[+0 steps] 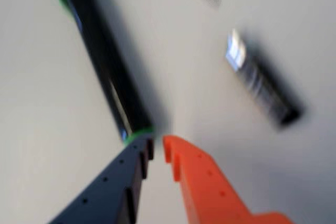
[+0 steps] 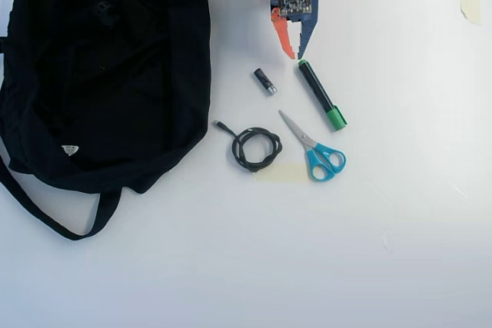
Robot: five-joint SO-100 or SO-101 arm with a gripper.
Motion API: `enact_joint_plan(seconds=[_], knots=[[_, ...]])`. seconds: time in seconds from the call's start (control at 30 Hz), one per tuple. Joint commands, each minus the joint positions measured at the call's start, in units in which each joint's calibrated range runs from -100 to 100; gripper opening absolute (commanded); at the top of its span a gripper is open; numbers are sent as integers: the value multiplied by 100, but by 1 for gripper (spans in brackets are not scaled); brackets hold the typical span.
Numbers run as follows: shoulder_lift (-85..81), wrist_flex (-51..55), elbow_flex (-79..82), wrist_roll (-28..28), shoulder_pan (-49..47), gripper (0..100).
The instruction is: Put the bike light into the black bag
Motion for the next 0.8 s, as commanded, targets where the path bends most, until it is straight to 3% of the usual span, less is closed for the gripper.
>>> enact_joint_plan(seconds=[0.0, 0.07, 0.77], knots=[[-731, 1501, 156, 35, 37, 2], [-764, 1915, 147, 41, 22, 2], [-756, 1880, 156, 187, 37, 2]])
